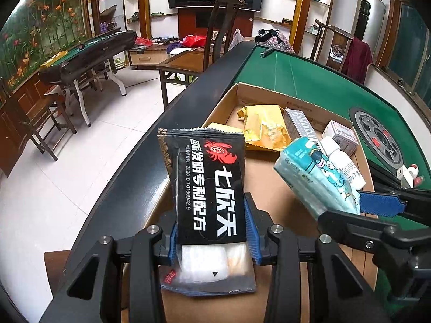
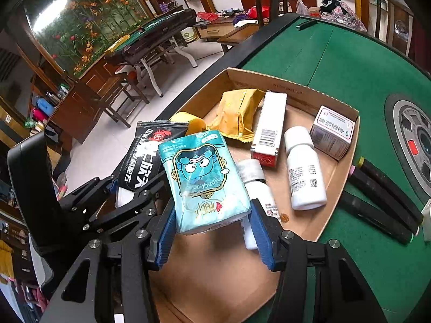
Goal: Organize objects
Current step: 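Lower snack bag into tray with left tool while right tool places tissue pack, then open both tools and withdraw them from the tray toward the remaining items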
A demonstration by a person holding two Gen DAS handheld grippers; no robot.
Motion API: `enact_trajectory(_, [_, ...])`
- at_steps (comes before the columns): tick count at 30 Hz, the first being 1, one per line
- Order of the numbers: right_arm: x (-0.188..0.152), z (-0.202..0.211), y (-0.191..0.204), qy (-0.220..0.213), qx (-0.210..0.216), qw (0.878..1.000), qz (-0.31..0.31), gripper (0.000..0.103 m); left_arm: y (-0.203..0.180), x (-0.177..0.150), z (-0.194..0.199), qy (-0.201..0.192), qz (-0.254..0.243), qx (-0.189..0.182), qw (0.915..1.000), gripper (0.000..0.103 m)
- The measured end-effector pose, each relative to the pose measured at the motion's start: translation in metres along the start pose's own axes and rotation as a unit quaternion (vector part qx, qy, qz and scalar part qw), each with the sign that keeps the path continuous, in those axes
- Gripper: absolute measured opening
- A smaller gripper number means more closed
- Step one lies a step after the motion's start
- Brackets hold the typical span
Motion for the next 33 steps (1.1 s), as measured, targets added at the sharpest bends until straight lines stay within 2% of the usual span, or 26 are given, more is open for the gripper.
enact_trajectory(6, [-0.004,-0.007,0.007,-0.001,-0.005,1.0,0.016,0.059,0.001,-0.005,-0.005,0.003,0.004,-0.002,1.0,0.04])
enact_trajectory(10, [-0.002,-0.011,0.001,0.003,-0.004,1.0,0.0,0.063,0.004,-0.007,-0.002,0.002,0.008,-0.012,0.9999,0.045])
enact_trajectory(12, [-0.003,-0.009,-0.002,0.007,0.005,1.0,-0.011,0.068,0.006,-0.007,0.001,0.001,0.014,-0.021,0.9997,0.049])
enact_trajectory(14, [-0.003,-0.003,-0.006,0.009,0.019,1.0,-0.02,0.071,0.006,-0.006,0.009,-0.006,0.018,-0.029,0.9994,0.06])
enact_trajectory(16, [-0.002,0.009,-0.009,0.001,0.029,0.999,-0.026,0.077,0.006,-0.006,0.021,-0.02,0.02,-0.028,0.9992,0.065])
enact_trajectory(19, [0.003,0.046,-0.024,-0.044,0.024,0.998,-0.026,0.083,0.008,-0.005,0.05,-0.05,0.029,-0.033,0.9978,0.071])
enact_trajectory(21, [0.007,0.082,-0.048,-0.093,-0.003,0.995,-0.028,0.091,0.012,-0.005,0.067,-0.068,0.037,-0.036,0.9963,0.073])
enact_trajectory(26, [0.001,0.163,-0.123,-0.184,-0.078,0.978,-0.056,0.094,0.032,-0.007,0.118,-0.12,0.061,-0.026,0.9906,0.077])
enact_trajectory(29, [-0.008,0.215,-0.177,-0.232,-0.143,0.959,-0.073,0.094,0.049,-0.012,0.146,-0.141,0.082,-0.003,0.9866,0.079])
enact_trajectory(33, [-0.035,0.284,-0.245,-0.29,-0.231,0.924,-0.099,0.097,0.072,-0.025,0.188,-0.172,0.13,0.03,0.9761,0.079])
Point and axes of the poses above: each gripper's, at about its wrist camera, not at the fingertips, and z roughly against the way its jaws point, y to its left, x to its top, the point moved 5 cm from there along -z, roughly the way its jaws point, and after that the axes turned 15 degrees about -z, right-handed, at the moved point
